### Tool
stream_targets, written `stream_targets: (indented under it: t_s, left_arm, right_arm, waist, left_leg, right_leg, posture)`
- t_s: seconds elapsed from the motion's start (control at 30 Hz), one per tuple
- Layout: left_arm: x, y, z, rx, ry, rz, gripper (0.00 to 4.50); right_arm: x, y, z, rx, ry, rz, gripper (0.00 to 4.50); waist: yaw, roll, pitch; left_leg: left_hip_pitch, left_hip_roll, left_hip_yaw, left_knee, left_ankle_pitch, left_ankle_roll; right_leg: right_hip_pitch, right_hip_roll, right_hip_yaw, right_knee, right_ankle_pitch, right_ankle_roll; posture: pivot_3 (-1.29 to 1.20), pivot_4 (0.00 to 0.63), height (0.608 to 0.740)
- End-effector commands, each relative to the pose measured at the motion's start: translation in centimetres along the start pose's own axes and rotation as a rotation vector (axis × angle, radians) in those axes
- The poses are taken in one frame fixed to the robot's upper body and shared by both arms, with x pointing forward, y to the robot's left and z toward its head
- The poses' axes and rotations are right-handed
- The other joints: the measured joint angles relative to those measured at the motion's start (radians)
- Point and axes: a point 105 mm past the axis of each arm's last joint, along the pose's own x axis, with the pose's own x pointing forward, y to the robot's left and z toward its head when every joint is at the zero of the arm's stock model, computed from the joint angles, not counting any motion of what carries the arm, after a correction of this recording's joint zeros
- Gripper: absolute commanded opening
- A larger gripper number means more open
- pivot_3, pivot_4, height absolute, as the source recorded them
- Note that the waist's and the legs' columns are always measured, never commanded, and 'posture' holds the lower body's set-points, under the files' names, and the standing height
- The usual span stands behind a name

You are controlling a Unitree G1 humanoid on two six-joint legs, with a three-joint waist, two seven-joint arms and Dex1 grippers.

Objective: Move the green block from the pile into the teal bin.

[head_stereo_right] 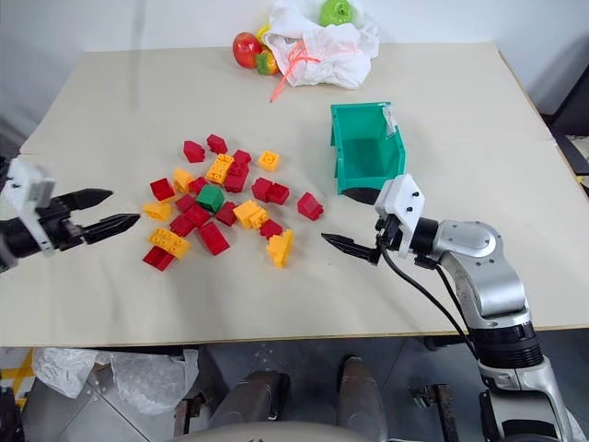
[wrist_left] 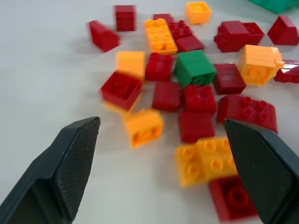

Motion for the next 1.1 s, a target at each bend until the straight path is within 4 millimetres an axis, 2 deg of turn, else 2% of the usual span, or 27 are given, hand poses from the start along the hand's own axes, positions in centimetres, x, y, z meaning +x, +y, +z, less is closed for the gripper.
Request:
stream_targets:
  t_s: [0.03,0.2,0.3,0.57,0.8,0.9,1.0,1.1]
  left_arm:
    - [2.3,-0.2,1.8,0.075,0.066,0.019,4.49]
    - [5.7,-0.3,1.4,0.124,0.265,0.005,4.49]
    - [7.9,-0.3,2.2,0.165,0.328,-0.044,4.49]
    - [10.7,-1.6,2.8,0.176,0.409,-0.173,4.49]
    - [11.6,-2.6,2.1,0.22,0.49,-0.257,4.49]
    - [11.9,-2.5,2.2,0.232,0.493,-0.251,3.88]
    - [11.9,-2.0,2.7,0.245,0.478,-0.225,3.03]
    - [11.8,-2.1,4.3,0.26,0.397,-0.239,2.1]
  right_arm:
    - [0.2,0.0,1.1,-0.041,-0.042,-0.004,4.5]
    - [0.2,0.3,1.0,-0.044,-0.046,-0.007,4.5]
    - [-0.1,0.5,0.9,-0.045,-0.049,-0.037,4.5]
    - [-0.7,1.2,0.6,-0.039,-0.048,-0.085,4.5]
    - [-1.0,1.4,0.6,-0.041,-0.046,-0.114,4.5]
    - [-1.0,1.2,0.6,-0.044,-0.046,-0.13,4.5]
    - [-1.1,1.2,0.6,-0.046,-0.043,-0.135,4.5]
    - [-1.3,1.1,0.5,-0.047,-0.038,-0.141,4.5]
  waist:
    - [0.0,0.0,0.0]
    - [-0.006,0.0,0.0]
    - [-0.01,0.0,0.0]
    - [-0.016,0.0,0.0]
    - [-0.016,0.0,0.0]
    - [-0.015,0.0,0.0]
    - [-0.014,0.0,0.0]
    - [-0.014,0.0,0.0]
  left_leg:
    - [0.0,0.0,0.0,0.0,0.0,0.0]
    - [0.0,0.0,0.0,0.0,0.0,0.0]
    - [0.0,-0.001,0.001,-0.001,0.0,0.0]
    - [-0.001,-0.001,0.001,0.0,-0.001,0.001]
    - [-0.001,-0.001,0.002,0.002,-0.001,0.001]
    - [-0.001,-0.001,0.002,0.002,-0.001,0.001]
    - [-0.001,-0.001,0.001,0.002,-0.001,0.001]
    - [-0.001,-0.001,0.001,0.002,-0.001,0.002]
  right_leg:
    - [0.0,0.0,0.0,0.0,0.0,0.0]
    - [0.0,0.0,0.0,0.001,0.0,0.0]
    - [0.0,0.001,0.0,0.0,0.0,0.0]
    - [-0.001,0.001,0.0,0.0,0.0,0.0]
    - [-0.001,0.001,0.0,0.001,0.0,0.001]
    - [-0.001,0.001,0.0,0.001,0.0,0.001]
    - [-0.001,0.001,0.0,0.001,0.0,0.001]
    - [-0.001,0.001,0.0,0.001,0.0,0.001]
  posture:
    - [0.0,0.15,0.74]
    - [0.0,0.15,0.74]
    - [0.0,0.15,0.74]
    - [0.0,0.15,0.74]
    - [0.0,0.15,0.74]
    - [0.0,0.15,0.74]
    - [0.0,0.15,0.74]
    - [0.0,0.15,0.74]
